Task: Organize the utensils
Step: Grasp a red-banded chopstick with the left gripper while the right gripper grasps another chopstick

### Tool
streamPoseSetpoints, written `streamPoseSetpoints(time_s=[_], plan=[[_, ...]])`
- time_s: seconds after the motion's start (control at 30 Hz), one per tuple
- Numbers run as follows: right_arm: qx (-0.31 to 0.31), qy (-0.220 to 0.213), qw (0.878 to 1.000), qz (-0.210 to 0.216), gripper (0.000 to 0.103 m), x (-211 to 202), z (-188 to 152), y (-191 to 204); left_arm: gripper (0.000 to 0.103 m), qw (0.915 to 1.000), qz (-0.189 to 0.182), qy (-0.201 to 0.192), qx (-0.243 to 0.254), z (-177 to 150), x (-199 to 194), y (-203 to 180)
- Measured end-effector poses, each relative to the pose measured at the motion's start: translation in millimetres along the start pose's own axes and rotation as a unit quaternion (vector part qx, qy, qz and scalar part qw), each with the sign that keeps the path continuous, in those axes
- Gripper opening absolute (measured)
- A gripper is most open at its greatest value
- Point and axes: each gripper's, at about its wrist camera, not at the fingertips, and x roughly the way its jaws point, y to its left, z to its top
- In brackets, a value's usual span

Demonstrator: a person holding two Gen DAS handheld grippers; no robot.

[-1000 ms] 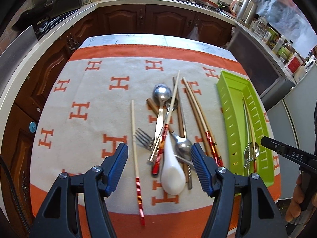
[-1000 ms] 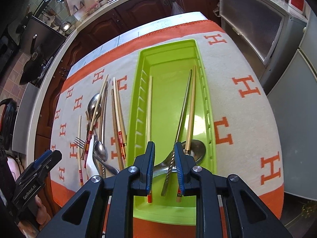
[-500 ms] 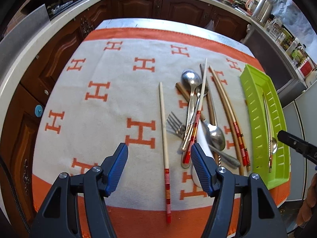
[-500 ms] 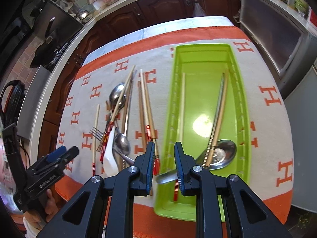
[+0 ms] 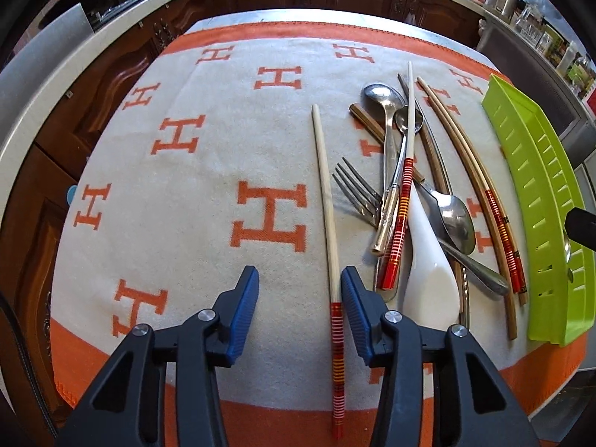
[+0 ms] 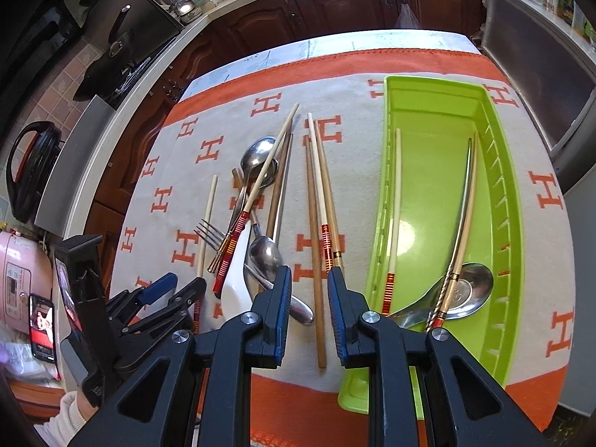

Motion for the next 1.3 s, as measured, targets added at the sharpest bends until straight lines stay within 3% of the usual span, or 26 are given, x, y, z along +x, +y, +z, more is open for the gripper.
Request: streamPoseSetpoints(time_s=[0.1,0.17,0.27,0.33,0.5,0.83,1.07,1.3], plan=[[-0.004,0.002,1.0,0.004,0.02,5,0,3,0.044,0.9999,0.008,-0.013,-0.002,0,0,-3],[-0.004,0.003,1.0,0.009,0.02,9,1,6,0.039,0.9997,0.008,-0.021,-0.002,-1,-1,-5],[-0.008,0.005,1.0,0.018,0.02,15,3,12,0.008,0.9995,-0.002,-0.031,0.01,-3,-3,-11],[-0.009,0.006,1.0,0.023,0.02,20,5,17,0.004,0.9993,-0.003,-0.035,0.013,-4,-4,-13],[-0.001,0.001,0.999,0.054,0.02,37,18,31,0.003,0.9982,-0.04,-0.039,-0.02,-4,-5,3],[0.078,-0.017,0.993,0.085,0.02,93,61,37,0.003,0.9916,-0.065,-0.083,-0.075,8,-31,53],[0.113,-0.013,0.992,0.054,0.02,131,77,41,0.003,0.9892,-0.076,-0.087,-0.09,11,-31,74],[0.107,-0.023,0.994,0.025,0.01,152,81,54,0.003,0.9883,-0.083,-0.077,-0.102,7,-25,89]])
